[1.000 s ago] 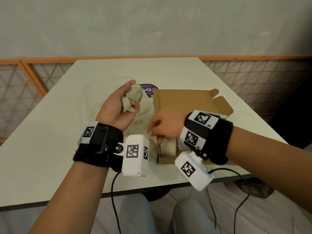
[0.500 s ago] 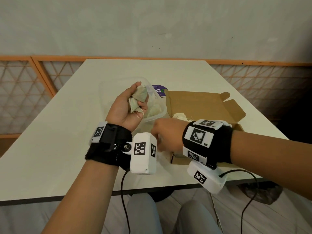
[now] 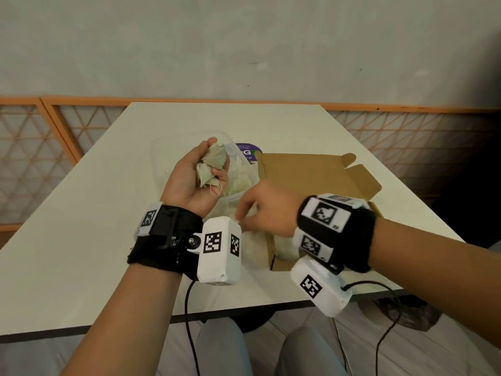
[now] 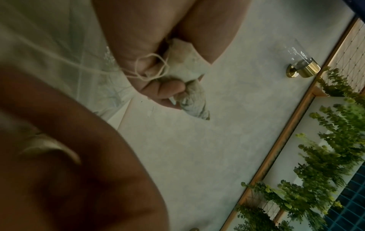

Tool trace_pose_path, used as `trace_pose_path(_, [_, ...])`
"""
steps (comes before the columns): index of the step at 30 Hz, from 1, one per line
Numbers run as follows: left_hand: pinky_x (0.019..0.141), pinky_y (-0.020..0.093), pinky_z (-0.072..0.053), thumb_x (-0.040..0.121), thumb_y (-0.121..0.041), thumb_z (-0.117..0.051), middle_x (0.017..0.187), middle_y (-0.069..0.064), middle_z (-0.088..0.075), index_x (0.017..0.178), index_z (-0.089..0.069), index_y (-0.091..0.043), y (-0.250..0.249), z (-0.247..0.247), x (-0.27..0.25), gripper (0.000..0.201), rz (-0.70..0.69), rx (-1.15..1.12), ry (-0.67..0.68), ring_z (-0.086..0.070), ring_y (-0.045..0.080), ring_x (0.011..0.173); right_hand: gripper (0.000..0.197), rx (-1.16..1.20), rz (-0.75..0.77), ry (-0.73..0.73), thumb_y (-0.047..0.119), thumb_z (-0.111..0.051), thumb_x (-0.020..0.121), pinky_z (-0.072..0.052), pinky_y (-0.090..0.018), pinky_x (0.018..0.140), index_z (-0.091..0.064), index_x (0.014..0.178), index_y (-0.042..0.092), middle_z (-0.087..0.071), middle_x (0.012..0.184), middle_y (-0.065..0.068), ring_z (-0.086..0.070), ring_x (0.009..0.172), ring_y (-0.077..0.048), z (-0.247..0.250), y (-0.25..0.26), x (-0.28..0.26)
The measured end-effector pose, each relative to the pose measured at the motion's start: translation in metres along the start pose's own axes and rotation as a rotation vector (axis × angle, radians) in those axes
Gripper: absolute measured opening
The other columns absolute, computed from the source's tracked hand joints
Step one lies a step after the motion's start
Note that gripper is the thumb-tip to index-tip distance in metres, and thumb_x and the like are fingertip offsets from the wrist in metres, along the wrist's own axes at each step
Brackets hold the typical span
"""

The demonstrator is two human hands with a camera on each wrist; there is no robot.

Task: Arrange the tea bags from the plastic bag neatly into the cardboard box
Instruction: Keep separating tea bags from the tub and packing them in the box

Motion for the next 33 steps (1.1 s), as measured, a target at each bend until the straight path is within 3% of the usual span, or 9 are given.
trace_pose_path(4, [0.046,0.015,-0.046,0.085,-0.019,-0.056,0.102,0.006,-0.06,0.093,-0.066,-0.011,0.01,-0.009,-0.004,0.015,-0.018,0.021,0.042,-0.053,0.017,0.094,0.015,0.432,-0.084,-0.164,0.009,-0.074,0.076,-0.042,-0.013,0.05,-0.06,0.076,0.014,-0.057,0.067,0.003,-0.053,0.05,0.0,0.033,-0.021,-0.023])
trace_pose_path(7, [0.05,0.016,-0.046,0.072,-0.011,-0.049,0.103,0.008,-0.057,0.099,-0.063,-0.008,0.029,-0.021,-0.009,0.03,0.031,0.013,0.124,-0.053,0.017,0.088,0.022,0.625,-0.069,-0.287,-0.001,-0.068,0.079,-0.04,-0.018,0.038,-0.051,0.075,0.013,-0.05,0.071,-0.006,-0.056,0.044,-0.01,0.05,-0.037,-0.038])
trace_pose_path(12, [0.049,0.016,-0.047,0.071,-0.004,-0.044,0.092,0.008,-0.059,0.101,-0.06,-0.009,0.067,-0.034,-0.009,0.034,0.085,0.068,0.123,-0.053,0.015,0.07,0.015,0.654,-0.032,-0.481,0.004,-0.06,0.087,-0.053,-0.021,0.053,-0.069,0.084,0.015,-0.063,0.087,-0.006,-0.061,0.057,-0.012,0.071,-0.061,-0.062])
trace_pose_path(15, [0.047,0.017,-0.047,0.082,-0.001,-0.041,0.092,0.01,-0.058,0.098,-0.058,-0.009,0.087,-0.042,-0.005,0.024,0.09,0.158,0.099,-0.055,0.016,0.067,0.014,0.568,-0.104,-0.569,0.028,-0.067,0.082,-0.055,-0.028,0.064,-0.069,0.093,0.019,-0.068,0.08,-0.006,-0.065,0.062,-0.019,0.077,-0.074,-0.077])
trace_pose_path(17, [0.046,0.016,-0.046,0.089,0.0,-0.04,0.087,0.01,-0.061,0.094,-0.059,-0.01,0.097,-0.049,-0.004,0.022,0.071,0.287,0.091,-0.056,0.015,0.064,0.026,0.501,-0.163,-0.547,0.043,-0.071,0.073,-0.053,-0.029,0.066,-0.066,0.091,0.024,-0.068,0.075,-0.004,-0.064,0.063,-0.019,0.073,-0.084,-0.079])
trace_pose_path(20, [0.043,0.015,-0.044,0.091,-0.001,-0.046,0.079,0.005,-0.064,0.095,-0.062,-0.011,0.109,-0.058,-0.003,0.02,0.043,0.463,0.112,-0.057,0.01,0.057,0.029,0.462,-0.227,-0.521,0.04,-0.075,0.071,-0.049,-0.022,0.063,-0.065,0.09,0.019,-0.064,0.069,0.003,-0.058,0.058,-0.006,0.066,-0.101,-0.079])
trace_pose_path(23, [0.041,0.014,-0.04,0.086,-0.016,-0.058,0.084,0.003,-0.063,0.1,-0.063,-0.011,0.108,-0.056,-0.002,0.015,0.014,0.513,0.085,-0.059,0.01,0.063,0.016,0.675,-0.273,-0.523,0.023,-0.076,0.074,-0.047,-0.017,0.05,-0.063,0.073,0.015,-0.057,0.055,0.006,-0.051,0.047,-0.004,0.059,-0.121,-0.083])
trace_pose_path(27, [0.042,0.014,-0.037,0.071,-0.036,-0.067,0.078,0.003,-0.061,0.103,-0.062,-0.011,0.109,-0.054,-0.006,0.041,0.033,0.716,0.095,-0.056,0.009,0.065,0.024,1.024,-0.266,-0.529,0.019,-0.07,0.079,-0.048,-0.019,0.049,-0.053,0.069,0.008,-0.053,0.062,-0.003,-0.052,0.05,-0.011,0.053,-0.132,-0.087])
trace_pose_path(33, [0.052,0.018,-0.037,0.077,-0.016,-0.074,0.067,-0.002,-0.064,0.08,-0.065,-0.021,0.127,-0.066,-0.01,0.01,0.033,1.021,0.139,-0.058,0.008,0.061,0.039,1.084,-0.265,-0.541,0.031,-0.068,0.081,-0.052,-0.022,0.052,-0.063,0.091,-0.007,-0.062,0.07,-0.014,-0.059,0.053,-0.012,0.05,-0.126,-0.086])
Point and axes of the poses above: each hand's wrist, its own x-axis towards the middle knuckle, its own z-axis out of the back of the hand, y = z × x, the point moved 6 cm from there along x, towards the middle knuckle
